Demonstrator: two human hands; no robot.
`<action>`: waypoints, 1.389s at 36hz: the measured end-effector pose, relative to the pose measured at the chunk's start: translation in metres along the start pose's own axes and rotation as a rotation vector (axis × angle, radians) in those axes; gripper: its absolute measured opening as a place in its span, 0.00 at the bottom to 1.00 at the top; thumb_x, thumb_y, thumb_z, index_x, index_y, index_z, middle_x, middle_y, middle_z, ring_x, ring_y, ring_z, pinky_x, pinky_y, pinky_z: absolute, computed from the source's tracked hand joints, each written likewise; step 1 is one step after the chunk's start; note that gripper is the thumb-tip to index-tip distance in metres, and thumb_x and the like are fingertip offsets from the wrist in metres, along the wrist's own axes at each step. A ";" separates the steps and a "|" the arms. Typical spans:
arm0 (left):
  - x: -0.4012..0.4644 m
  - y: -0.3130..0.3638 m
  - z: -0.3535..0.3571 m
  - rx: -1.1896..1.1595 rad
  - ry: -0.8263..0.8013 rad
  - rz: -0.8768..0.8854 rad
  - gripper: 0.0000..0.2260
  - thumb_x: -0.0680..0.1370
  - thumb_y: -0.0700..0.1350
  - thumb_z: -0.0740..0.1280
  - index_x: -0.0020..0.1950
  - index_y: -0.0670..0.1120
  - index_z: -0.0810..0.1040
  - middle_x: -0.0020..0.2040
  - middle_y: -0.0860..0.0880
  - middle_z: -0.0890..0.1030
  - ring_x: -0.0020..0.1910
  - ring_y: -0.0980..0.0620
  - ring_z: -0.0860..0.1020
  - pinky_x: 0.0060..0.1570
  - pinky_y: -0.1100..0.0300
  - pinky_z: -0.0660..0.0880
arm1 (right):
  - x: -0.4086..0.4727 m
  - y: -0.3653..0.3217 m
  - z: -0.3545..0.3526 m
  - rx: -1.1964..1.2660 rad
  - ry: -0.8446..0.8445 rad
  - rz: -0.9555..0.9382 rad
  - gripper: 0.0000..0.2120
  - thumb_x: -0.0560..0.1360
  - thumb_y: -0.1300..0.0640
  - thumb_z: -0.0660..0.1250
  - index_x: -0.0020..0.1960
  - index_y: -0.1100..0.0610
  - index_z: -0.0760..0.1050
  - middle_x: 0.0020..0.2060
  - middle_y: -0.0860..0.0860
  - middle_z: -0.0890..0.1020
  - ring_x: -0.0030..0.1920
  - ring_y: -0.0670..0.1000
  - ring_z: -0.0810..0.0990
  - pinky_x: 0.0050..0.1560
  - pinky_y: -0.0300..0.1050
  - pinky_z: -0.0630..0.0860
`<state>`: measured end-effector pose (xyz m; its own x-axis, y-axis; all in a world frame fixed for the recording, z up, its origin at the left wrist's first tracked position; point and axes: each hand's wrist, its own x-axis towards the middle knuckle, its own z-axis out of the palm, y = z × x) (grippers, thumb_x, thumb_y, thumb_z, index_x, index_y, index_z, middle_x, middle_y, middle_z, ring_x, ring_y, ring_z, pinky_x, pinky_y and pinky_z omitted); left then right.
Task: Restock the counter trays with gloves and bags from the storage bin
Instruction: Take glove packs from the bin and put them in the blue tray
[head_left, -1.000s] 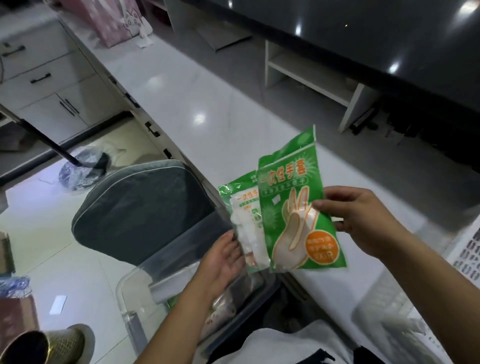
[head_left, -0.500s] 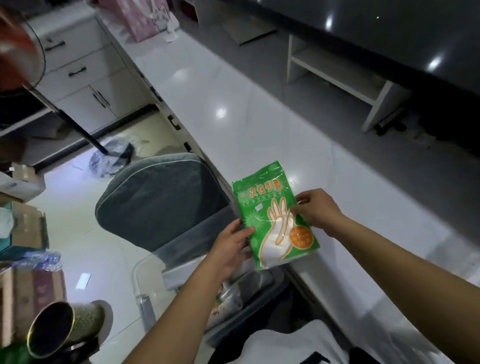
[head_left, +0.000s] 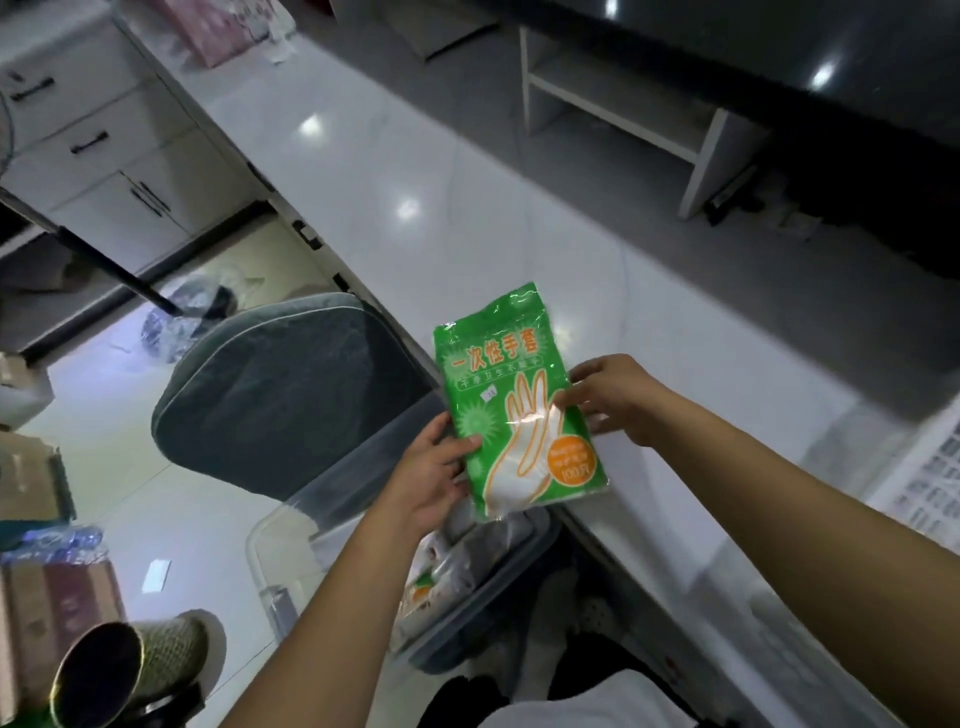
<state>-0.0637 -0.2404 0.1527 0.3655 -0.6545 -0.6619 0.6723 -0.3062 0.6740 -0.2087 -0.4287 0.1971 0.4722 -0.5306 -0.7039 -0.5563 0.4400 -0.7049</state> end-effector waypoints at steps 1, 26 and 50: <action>-0.004 0.001 -0.001 -0.001 -0.025 0.018 0.26 0.72 0.34 0.70 0.69 0.45 0.73 0.53 0.45 0.85 0.46 0.47 0.85 0.48 0.49 0.78 | -0.011 0.002 -0.001 0.045 0.002 -0.014 0.13 0.70 0.68 0.74 0.51 0.59 0.76 0.45 0.58 0.84 0.40 0.55 0.85 0.26 0.42 0.79; -0.135 -0.070 0.042 0.336 -0.850 -0.042 0.28 0.63 0.33 0.75 0.63 0.44 0.78 0.56 0.40 0.84 0.54 0.43 0.82 0.53 0.50 0.81 | -0.320 0.211 0.067 0.690 0.668 -0.257 0.17 0.63 0.59 0.74 0.52 0.56 0.84 0.51 0.57 0.86 0.45 0.56 0.86 0.42 0.49 0.83; -0.260 -0.211 0.196 0.565 -0.993 0.080 0.30 0.63 0.41 0.81 0.64 0.48 0.80 0.62 0.39 0.81 0.59 0.35 0.80 0.57 0.37 0.77 | -0.465 0.364 -0.065 0.844 0.612 -0.444 0.17 0.64 0.59 0.77 0.53 0.57 0.84 0.53 0.60 0.85 0.52 0.63 0.85 0.46 0.53 0.84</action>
<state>-0.4264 -0.1409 0.2473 -0.4449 -0.8660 -0.2285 0.1926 -0.3417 0.9199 -0.6756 -0.0692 0.2738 -0.0294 -0.9250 -0.3788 0.3254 0.3494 -0.8786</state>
